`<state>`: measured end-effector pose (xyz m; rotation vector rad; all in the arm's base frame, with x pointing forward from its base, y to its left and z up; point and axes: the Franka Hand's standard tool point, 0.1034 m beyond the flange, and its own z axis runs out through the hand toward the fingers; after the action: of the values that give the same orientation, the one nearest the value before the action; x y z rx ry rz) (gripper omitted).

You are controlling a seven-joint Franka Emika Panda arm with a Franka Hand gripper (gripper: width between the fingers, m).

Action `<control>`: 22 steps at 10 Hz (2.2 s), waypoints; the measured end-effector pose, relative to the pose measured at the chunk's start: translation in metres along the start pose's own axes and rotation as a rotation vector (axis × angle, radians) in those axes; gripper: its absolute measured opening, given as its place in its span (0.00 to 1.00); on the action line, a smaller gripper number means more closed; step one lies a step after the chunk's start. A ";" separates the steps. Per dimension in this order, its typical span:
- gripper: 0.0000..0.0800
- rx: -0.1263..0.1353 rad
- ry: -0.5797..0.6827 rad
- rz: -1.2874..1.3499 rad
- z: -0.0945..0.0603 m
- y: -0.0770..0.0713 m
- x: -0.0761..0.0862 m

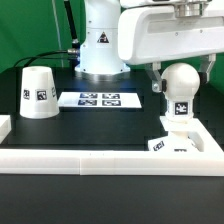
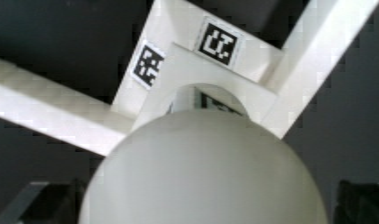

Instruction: Assemble lamp

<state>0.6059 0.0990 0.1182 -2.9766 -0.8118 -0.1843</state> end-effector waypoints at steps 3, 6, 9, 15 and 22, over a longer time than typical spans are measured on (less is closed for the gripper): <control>0.87 -0.014 -0.009 -0.211 0.000 0.000 0.000; 0.87 -0.017 -0.026 -0.409 0.005 0.001 -0.001; 0.87 -0.032 -0.043 -0.501 0.005 0.001 -0.002; 0.72 -0.032 -0.043 -0.469 0.006 0.002 -0.002; 0.72 -0.043 -0.016 0.273 0.006 0.000 0.001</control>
Offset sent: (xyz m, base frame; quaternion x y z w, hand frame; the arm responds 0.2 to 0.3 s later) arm 0.0073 0.0103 -0.0007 0.0017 -0.0156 -0.2072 0.9782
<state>0.6074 0.1002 0.1125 -3.0901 -0.3996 -0.1670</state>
